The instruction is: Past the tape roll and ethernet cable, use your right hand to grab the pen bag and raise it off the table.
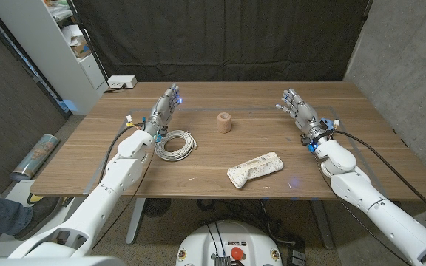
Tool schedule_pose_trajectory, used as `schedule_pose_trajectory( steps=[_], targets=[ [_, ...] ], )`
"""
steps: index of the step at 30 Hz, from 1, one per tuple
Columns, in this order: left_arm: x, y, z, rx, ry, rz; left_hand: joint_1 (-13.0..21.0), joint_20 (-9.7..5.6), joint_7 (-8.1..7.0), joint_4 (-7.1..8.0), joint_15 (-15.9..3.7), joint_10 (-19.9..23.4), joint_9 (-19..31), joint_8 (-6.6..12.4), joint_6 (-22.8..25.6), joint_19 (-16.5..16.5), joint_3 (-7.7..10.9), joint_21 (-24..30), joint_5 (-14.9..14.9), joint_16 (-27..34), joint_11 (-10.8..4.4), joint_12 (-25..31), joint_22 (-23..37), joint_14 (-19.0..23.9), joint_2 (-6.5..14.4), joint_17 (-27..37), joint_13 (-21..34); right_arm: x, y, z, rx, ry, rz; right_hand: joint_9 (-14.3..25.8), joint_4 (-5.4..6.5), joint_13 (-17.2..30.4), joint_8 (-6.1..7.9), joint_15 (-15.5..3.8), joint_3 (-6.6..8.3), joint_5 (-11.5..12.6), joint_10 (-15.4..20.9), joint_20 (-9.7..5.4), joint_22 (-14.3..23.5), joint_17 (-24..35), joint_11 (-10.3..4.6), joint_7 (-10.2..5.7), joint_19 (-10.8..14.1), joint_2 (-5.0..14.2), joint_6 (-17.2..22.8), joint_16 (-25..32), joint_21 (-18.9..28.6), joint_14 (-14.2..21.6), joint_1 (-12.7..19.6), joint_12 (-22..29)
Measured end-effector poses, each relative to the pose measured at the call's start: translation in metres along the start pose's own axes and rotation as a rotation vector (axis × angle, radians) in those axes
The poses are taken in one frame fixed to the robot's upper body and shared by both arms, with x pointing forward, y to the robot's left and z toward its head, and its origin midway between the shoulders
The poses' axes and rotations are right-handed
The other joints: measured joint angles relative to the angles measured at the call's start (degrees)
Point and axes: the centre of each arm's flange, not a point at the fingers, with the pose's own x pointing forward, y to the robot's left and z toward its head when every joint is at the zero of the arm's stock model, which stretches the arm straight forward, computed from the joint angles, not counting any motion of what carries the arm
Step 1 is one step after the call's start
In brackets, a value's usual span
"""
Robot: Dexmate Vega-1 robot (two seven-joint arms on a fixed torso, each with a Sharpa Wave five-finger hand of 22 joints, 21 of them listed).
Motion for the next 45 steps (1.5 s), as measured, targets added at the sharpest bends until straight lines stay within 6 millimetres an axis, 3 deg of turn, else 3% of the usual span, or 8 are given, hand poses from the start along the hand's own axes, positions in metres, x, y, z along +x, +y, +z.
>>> schedule_pose_trajectory(
  steps=[16,45],
  targets=[
    [-0.004,-0.002,-0.001,0.002,0.009,-0.009,0.0,0.16,0.31,-0.04,0.2,0.39,0.0,0.0,0.31,0.16,-0.04,-0.39,0.0,0.0,-0.23,0.0,-0.01,0.2,0.0,0.0,0.01,-0.006,0.002,0.005,-0.015,-0.03,0.021,0.0,-0.17,0.01,0.0,-0.09,-0.17,0.0,1.13,0.11,0.0,-0.41,-0.1,-0.2,0.51,0.0,0.82,0.0,-0.44,0.53,0.0,0.0],
    [-0.006,-0.003,0.002,0.003,0.005,-0.005,0.0,0.15,0.2,-0.04,0.2,0.38,0.0,0.0,0.41,0.16,-0.04,-1.18,0.0,0.0,-0.22,-0.49,-0.02,0.2,0.0,-0.01,0.02,-0.006,0.023,0.016,-0.05,-0.093,0.101,0.0,-0.32,0.01,0.0,-0.3,-0.32,0.0,1.74,-0.1,0.0,-0.8,-0.31,-0.72,1.33,0.0,1.33,0.0,-1.45,1.13,0.0,-0.23]
  ],
)
